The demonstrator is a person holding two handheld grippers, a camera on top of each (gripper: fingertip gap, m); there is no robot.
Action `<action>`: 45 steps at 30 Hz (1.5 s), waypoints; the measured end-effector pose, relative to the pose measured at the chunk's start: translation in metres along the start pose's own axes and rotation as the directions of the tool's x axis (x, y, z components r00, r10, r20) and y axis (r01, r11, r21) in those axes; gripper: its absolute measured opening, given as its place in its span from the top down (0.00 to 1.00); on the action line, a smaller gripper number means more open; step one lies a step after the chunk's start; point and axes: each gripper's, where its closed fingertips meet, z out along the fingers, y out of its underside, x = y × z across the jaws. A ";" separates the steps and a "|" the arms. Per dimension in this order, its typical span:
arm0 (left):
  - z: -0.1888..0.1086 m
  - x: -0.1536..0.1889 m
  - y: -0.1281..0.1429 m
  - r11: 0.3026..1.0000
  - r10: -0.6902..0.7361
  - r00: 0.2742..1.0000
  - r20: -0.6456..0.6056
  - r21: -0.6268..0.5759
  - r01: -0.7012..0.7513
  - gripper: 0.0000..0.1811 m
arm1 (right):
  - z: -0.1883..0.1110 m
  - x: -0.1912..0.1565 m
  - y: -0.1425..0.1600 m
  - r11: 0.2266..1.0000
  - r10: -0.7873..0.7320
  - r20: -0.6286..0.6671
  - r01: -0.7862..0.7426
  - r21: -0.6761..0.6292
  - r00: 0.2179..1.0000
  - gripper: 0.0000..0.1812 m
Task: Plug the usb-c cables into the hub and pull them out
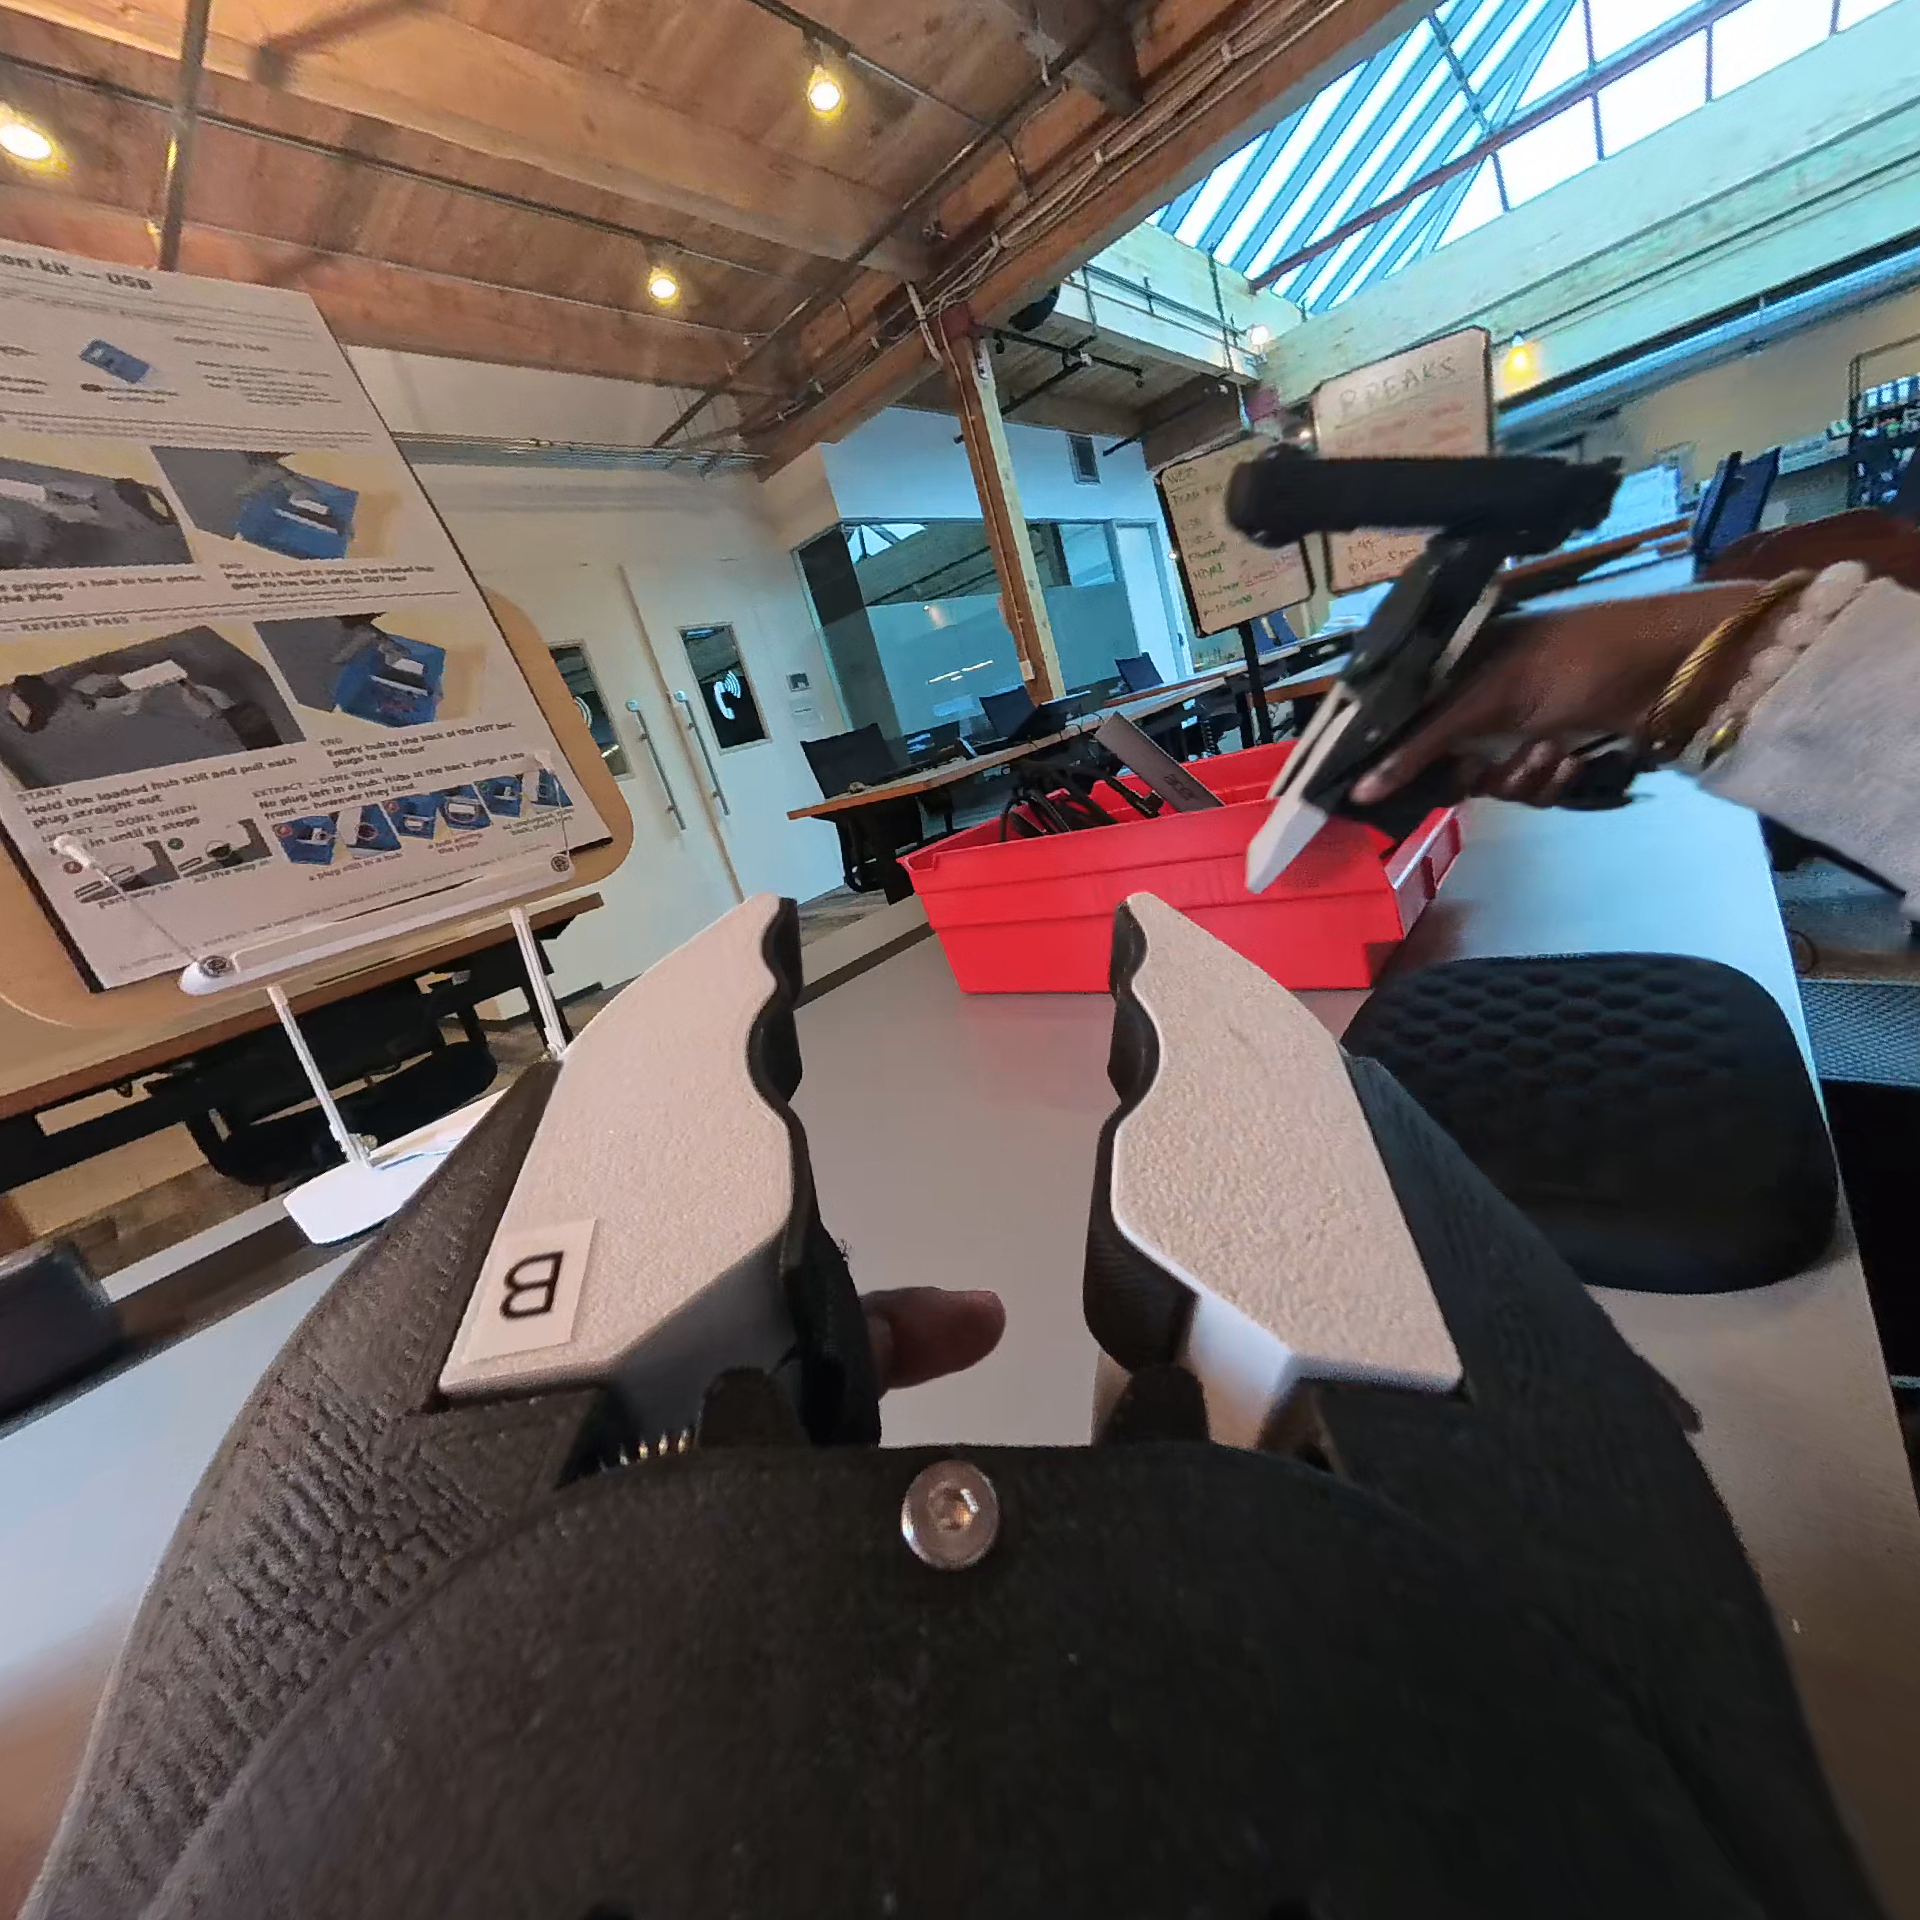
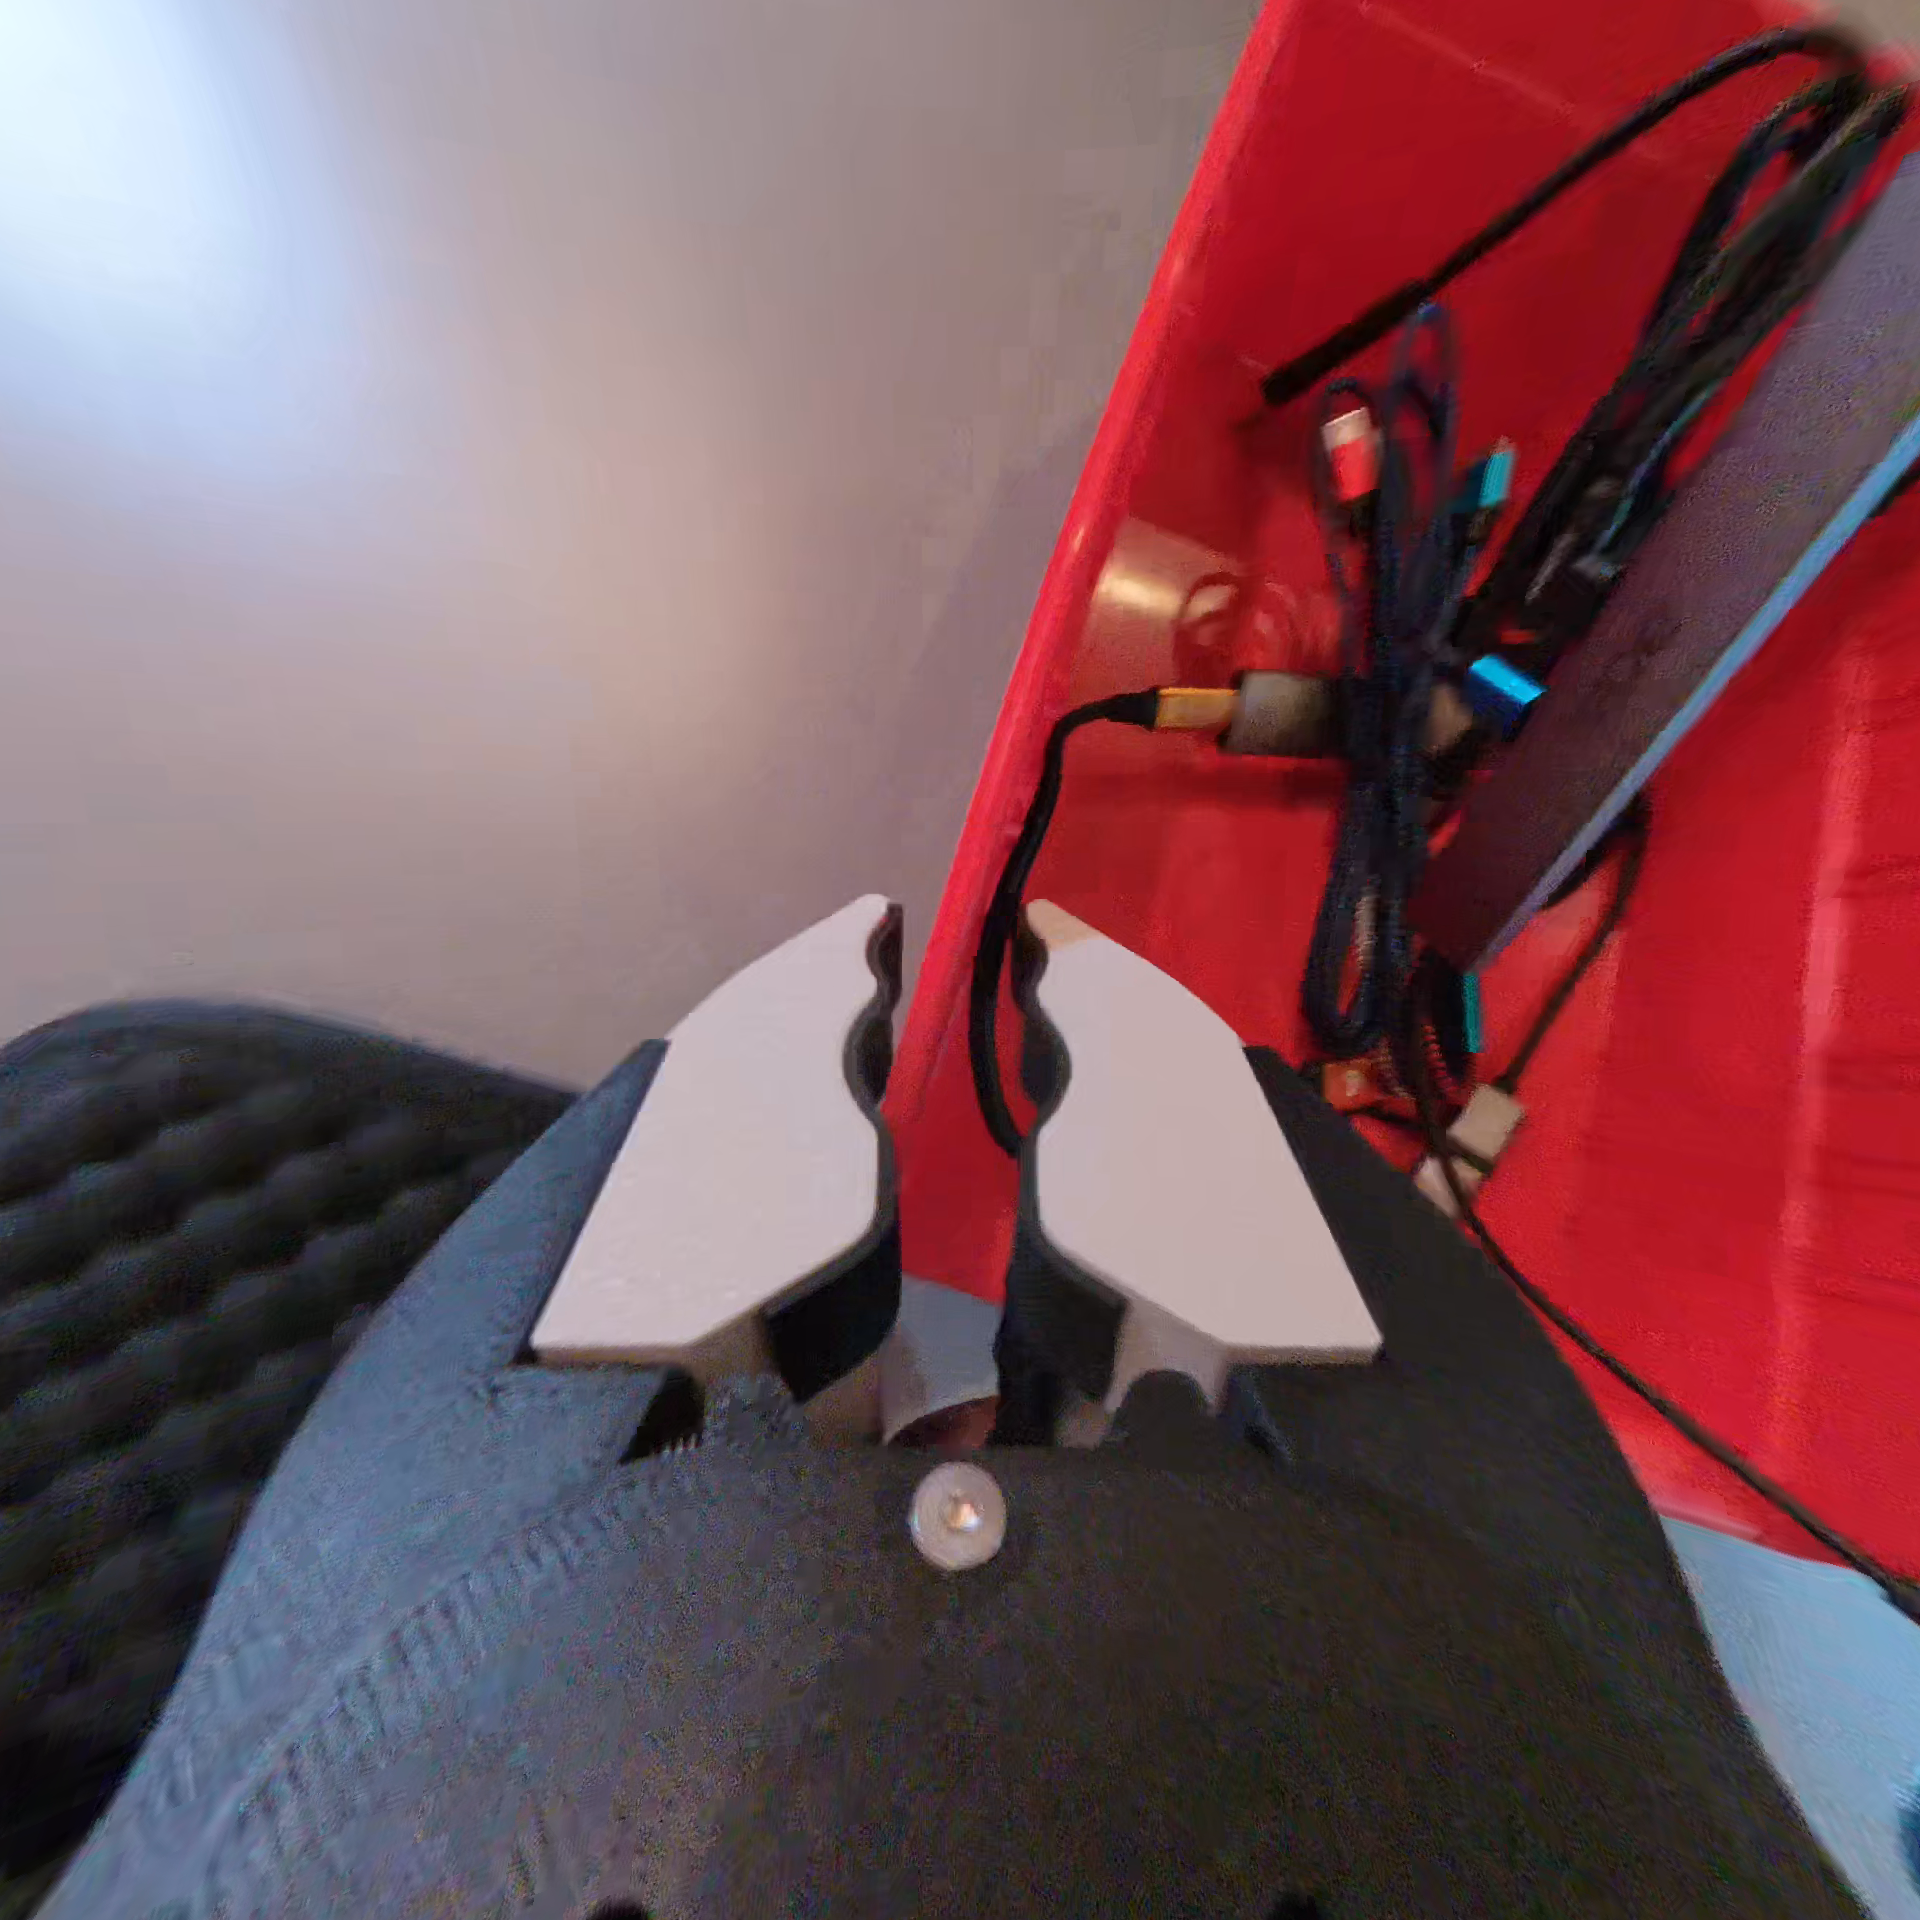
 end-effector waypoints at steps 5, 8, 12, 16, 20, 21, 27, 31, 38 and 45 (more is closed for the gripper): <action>0.000 0.003 -0.001 1.000 0.027 1.000 -0.011 0.002 -0.027 0.69 | 0.029 -0.034 -0.040 0.994 0.000 -0.125 0.014 0.112 0.992 0.85; -0.004 -0.001 -0.005 0.998 0.065 0.997 0.033 0.011 -0.066 0.70 | 0.041 -0.067 -0.061 0.990 -0.016 -0.132 0.035 0.139 0.991 0.82; -0.013 -0.013 -0.019 0.987 0.140 0.980 0.142 0.061 -0.150 0.75 | 0.054 -0.123 -0.091 0.968 0.014 -0.035 -0.005 0.252 0.999 0.80; -0.043 -0.036 -0.052 0.950 0.178 0.918 0.355 0.182 -0.254 0.84 | 0.061 -0.182 -0.115 0.939 0.009 0.101 -0.043 0.341 0.995 0.80; -0.063 -0.054 -0.062 0.944 0.110 0.885 0.452 0.231 -0.235 0.87 | 0.069 -0.248 -0.135 0.930 -0.087 0.182 0.014 0.367 0.979 0.79; -0.066 -0.057 -0.063 0.943 0.107 0.878 0.467 0.231 -0.238 0.87 | 0.070 -0.267 -0.138 0.927 -0.129 0.205 0.045 0.373 0.970 0.78; -0.080 -0.071 -0.068 0.942 0.090 0.853 0.515 0.235 -0.241 0.87 | 0.039 -0.355 -0.137 0.829 -0.407 0.418 0.136 0.542 0.812 0.69; -0.096 -0.087 -0.074 0.939 0.049 0.825 0.563 0.254 -0.230 0.87 | 0.009 -0.336 -0.160 0.733 -0.286 0.473 -0.128 0.668 0.833 0.62; -0.164 -0.144 -0.089 0.975 0.100 0.672 0.734 0.062 -0.213 0.81 | -0.051 -0.356 -0.151 0.517 -0.352 0.481 -0.261 0.815 0.803 0.71; -0.273 -0.198 -0.052 0.978 0.172 0.417 0.893 -0.207 0.039 0.67 | -0.008 -0.389 -0.150 0.678 -0.371 0.325 0.015 0.735 0.870 0.63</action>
